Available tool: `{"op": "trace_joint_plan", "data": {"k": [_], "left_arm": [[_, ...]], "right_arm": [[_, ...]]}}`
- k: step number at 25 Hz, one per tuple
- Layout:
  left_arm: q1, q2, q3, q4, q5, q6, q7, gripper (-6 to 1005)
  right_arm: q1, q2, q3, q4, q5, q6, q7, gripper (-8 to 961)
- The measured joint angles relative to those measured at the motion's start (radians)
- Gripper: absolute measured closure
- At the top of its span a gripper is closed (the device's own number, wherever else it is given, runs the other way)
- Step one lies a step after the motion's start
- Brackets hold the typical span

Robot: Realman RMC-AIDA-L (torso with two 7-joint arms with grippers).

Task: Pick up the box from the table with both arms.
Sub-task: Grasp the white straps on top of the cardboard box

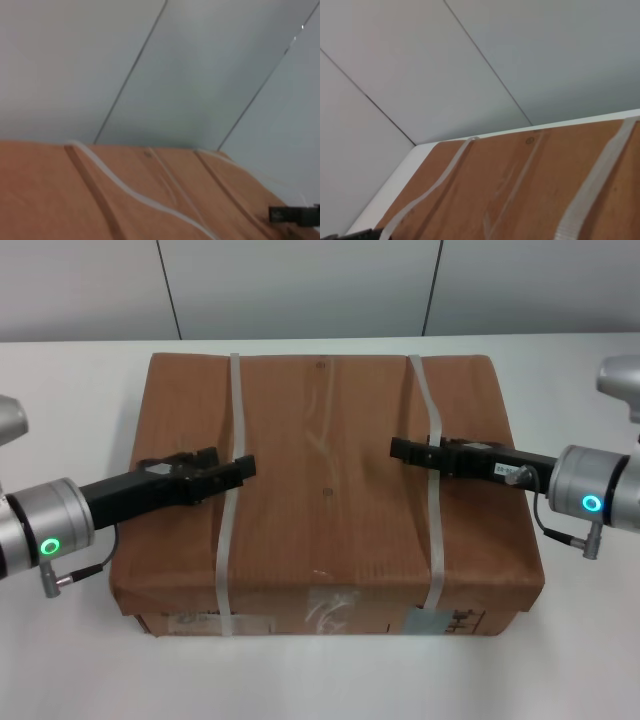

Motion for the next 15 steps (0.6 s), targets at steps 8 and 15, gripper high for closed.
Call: {"op": "trace_joint_plan", "data": {"k": [8, 15], "left_arm": [[-0.054, 0.001, 0.046, -0.022, 0.01, -0.022, -0.047, 230], [-0.128, 0.001, 0.048, -0.039, 0.063, -0.05, -0.128, 231]], "right_arm": [[0.065, 0.005, -0.026, 0.042, 0.004, 0.042, -0.015, 185], [0.12, 0.006, -0.022, 0.065, 0.02, 0.055, -0.035, 196]]}}
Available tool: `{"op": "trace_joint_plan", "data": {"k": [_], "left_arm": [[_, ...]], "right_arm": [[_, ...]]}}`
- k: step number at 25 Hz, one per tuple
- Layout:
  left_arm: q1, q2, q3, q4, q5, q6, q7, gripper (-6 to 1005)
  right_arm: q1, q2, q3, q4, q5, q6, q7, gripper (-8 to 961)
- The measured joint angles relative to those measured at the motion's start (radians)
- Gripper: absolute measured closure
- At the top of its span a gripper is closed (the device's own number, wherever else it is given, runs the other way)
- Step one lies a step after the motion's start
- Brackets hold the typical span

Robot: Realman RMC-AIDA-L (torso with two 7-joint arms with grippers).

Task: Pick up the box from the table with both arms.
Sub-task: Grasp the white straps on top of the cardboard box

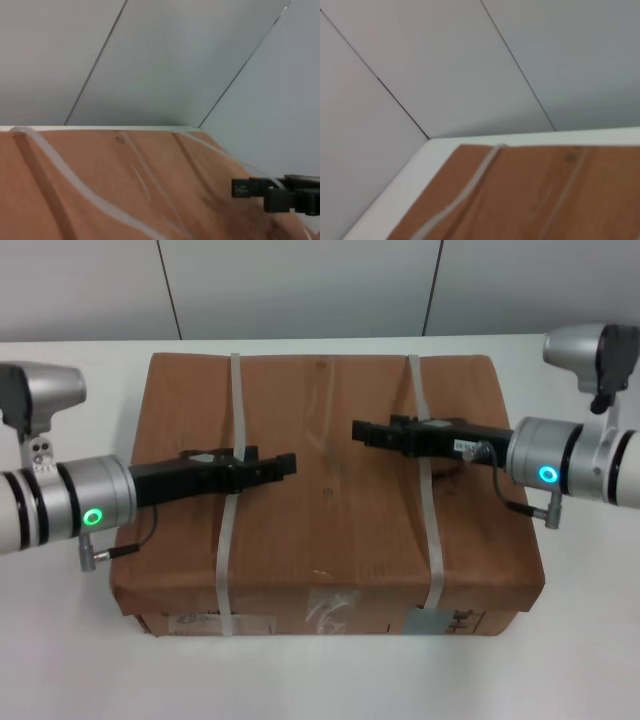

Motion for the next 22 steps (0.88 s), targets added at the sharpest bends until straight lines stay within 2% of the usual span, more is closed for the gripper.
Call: {"op": "trace_joint_plan", "data": {"k": [9, 16, 22], "left_arm": [[-0.069, 0.0, 0.001, 0.0, 0.106, -0.012, -0.096, 233], [-0.07, -0.003, 0.0, 0.008, 0.105, -0.012, -0.091, 234], [-0.068, -0.002, -0.003, 0.013, 0.105, -0.012, -0.075, 469]], "right_arm": [[0.055, 0.0, -0.003, 0.003, 0.009, 0.013, -0.004, 211], [0.061, 0.0, -0.002, 0.026, 0.052, 0.014, -0.061, 230], [0.051, 0.0, 0.002, 0.042, 0.087, 0.014, -0.119, 293]]}}
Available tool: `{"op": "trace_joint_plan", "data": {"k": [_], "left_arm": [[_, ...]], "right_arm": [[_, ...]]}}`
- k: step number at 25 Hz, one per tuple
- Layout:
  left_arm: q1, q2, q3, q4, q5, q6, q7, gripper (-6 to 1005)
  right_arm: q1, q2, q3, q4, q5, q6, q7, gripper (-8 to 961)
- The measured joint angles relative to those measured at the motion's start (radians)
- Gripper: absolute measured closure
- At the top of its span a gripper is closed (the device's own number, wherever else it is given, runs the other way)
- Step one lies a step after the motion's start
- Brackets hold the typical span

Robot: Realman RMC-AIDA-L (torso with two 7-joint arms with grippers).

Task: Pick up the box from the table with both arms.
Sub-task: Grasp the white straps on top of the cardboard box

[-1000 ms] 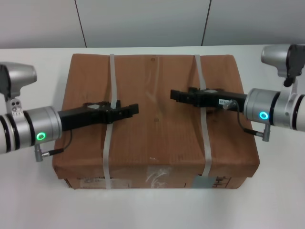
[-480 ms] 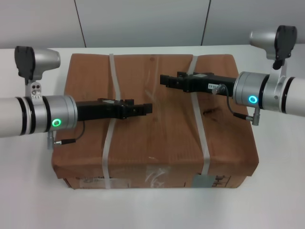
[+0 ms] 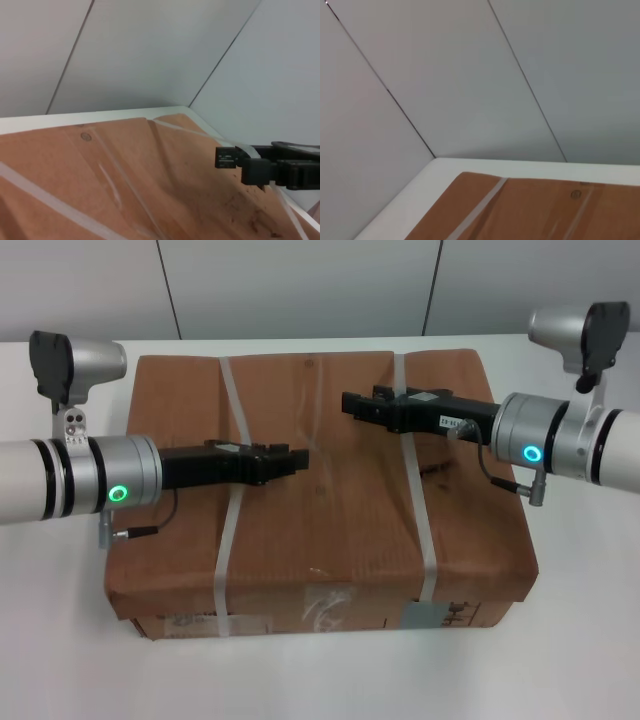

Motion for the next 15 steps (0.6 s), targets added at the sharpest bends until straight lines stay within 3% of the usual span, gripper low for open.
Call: {"op": "trace_joint_plan", "data": {"k": [10, 15], "left_arm": [[0.006, 0.0, -0.005, 0.001, -0.001, 0.0, 0.018, 847], [0.011, 0.0, -0.007, 0.002, -0.002, 0.0, 0.02, 845]], "right_arm": [[-0.004, 0.0, -0.006, 0.016, 0.042, -0.008, -0.041, 370], [-0.007, 0.0, -0.003, 0.016, 0.043, -0.01, -0.048, 390]]}}
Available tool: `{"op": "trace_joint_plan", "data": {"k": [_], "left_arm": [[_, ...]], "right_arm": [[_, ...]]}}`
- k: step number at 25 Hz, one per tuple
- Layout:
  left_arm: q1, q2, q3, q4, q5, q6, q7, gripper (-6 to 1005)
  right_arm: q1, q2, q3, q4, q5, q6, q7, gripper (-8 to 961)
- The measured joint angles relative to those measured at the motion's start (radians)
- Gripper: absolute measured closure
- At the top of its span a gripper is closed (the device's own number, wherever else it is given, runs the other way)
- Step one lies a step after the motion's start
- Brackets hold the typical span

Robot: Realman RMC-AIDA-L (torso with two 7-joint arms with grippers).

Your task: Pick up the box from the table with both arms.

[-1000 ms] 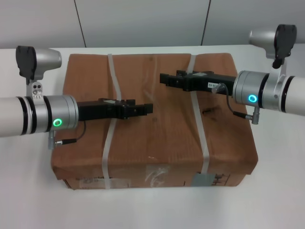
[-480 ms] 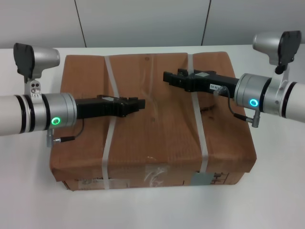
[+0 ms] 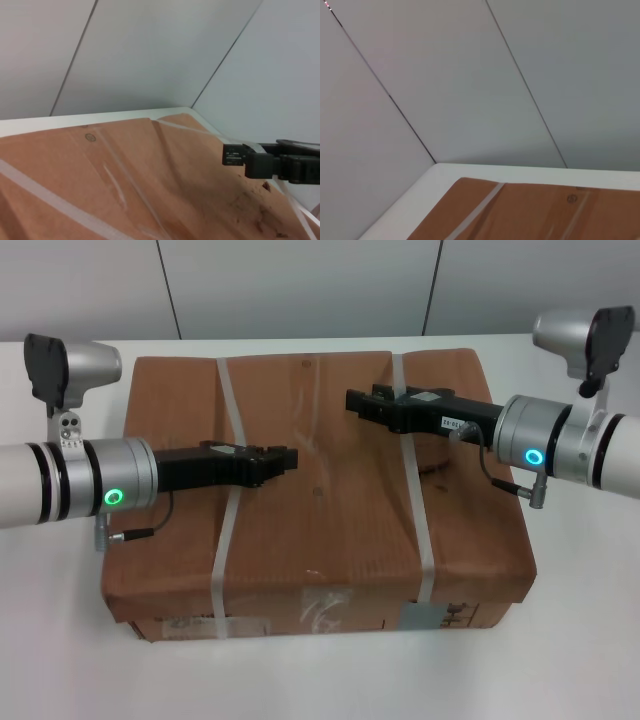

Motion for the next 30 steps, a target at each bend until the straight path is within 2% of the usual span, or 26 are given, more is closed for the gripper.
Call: {"op": "trace_joint_plan", "data": {"k": [6, 14, 20, 25, 30], "left_arm": [[0.009, -0.001, -0.005, 0.0, -0.015, 0.004, 0.022, 845], [0.022, -0.001, -0.005, 0.001, -0.027, 0.008, 0.033, 844], [0.026, 0.0, -0.005, 0.001, -0.037, 0.01, 0.043, 844], [0.028, 0.0, -0.005, 0.001, -0.039, 0.01, 0.048, 844], [0.042, 0.0, -0.005, 0.011, -0.056, 0.018, 0.053, 843]], "right_arm": [[-0.027, 0.0, 0.004, 0.023, 0.066, -0.008, 0.003, 415], [-0.065, 0.0, 0.007, 0.043, 0.082, -0.021, 0.102, 557], [-0.069, 0.0, -0.001, 0.042, 0.079, -0.021, 0.148, 785], [-0.079, 0.0, 0.007, 0.039, 0.079, -0.02, 0.147, 896], [-0.093, 0.0, 0.009, 0.033, 0.102, -0.036, 0.136, 895]]}}
